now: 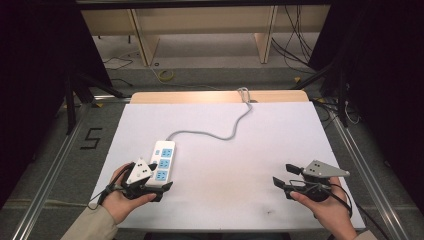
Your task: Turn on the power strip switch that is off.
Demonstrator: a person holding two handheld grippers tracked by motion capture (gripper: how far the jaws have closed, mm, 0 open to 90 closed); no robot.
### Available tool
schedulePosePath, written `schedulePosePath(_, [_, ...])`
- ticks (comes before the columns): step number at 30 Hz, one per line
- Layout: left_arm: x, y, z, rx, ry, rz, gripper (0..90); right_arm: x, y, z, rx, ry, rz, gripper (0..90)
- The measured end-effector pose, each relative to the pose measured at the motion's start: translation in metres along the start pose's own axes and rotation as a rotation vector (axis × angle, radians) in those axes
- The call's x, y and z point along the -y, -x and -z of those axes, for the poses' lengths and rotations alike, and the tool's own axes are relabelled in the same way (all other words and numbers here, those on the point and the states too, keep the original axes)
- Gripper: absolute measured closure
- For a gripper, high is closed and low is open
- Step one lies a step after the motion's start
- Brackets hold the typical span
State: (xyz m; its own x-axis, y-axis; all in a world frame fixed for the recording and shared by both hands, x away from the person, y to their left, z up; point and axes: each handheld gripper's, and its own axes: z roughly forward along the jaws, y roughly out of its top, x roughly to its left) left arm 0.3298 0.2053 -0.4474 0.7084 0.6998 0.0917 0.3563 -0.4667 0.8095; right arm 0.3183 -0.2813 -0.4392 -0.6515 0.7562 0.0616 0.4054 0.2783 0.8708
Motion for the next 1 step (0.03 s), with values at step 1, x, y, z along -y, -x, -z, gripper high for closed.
schedulePosePath(1, [0.0,0.0001,-0.0001,0.0,0.001,0.0,20.1,0.0,0.0,0.0001,0.0,0.001,0.0,32.6])
